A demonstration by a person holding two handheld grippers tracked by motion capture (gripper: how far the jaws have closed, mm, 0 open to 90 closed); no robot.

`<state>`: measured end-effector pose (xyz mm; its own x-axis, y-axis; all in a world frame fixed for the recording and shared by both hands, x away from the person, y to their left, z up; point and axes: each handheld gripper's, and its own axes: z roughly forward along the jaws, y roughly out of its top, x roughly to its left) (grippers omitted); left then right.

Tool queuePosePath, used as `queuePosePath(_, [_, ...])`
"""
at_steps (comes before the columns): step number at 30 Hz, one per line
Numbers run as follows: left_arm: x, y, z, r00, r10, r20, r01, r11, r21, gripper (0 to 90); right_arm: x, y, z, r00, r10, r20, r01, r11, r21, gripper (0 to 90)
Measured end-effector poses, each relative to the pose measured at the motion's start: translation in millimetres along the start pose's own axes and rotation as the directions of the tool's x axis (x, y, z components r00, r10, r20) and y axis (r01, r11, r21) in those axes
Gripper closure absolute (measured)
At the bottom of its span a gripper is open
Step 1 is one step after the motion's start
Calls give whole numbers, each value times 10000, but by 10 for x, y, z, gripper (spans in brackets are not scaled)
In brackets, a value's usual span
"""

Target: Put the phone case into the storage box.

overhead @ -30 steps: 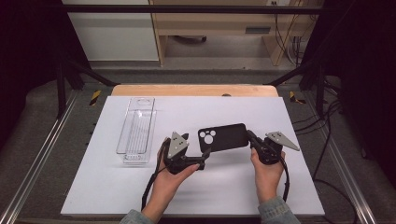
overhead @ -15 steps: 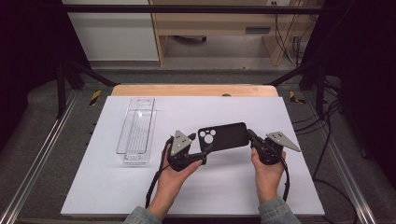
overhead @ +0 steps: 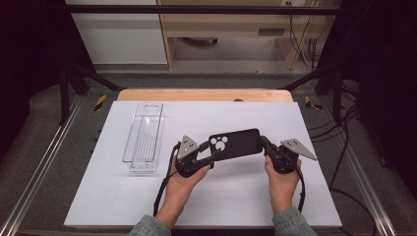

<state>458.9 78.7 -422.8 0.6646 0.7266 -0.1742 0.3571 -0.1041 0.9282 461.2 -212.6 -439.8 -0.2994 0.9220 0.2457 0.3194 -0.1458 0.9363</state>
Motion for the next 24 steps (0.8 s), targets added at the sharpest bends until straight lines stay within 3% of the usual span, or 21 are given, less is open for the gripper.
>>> queuePosePath(4, [20,7,-18,9999,-142,-86,140,9998,-160,605,-5,-4,3,10000,-54,15,54,10000,-3,897])
queuePosePath(8, [29,0,-24,9996,-267,-134,265,9995,-176,647,0,-15,14,10000,-35,-13,35,10000,43,896])
queuePosePath(11, [68,-7,-31,9970,-767,56,768,9967,-262,691,-10,-23,22,10000,-39,-36,40,10000,58,896])
queuePosePath(13, [76,-8,-34,9964,-839,82,841,9961,-259,706,-9,-25,26,10000,-48,-54,48,10000,68,896])
queuePosePath(24, [69,-8,-56,9961,-842,262,851,9958,-324,819,6,-52,55,9994,-327,-131,329,9993,165,896])
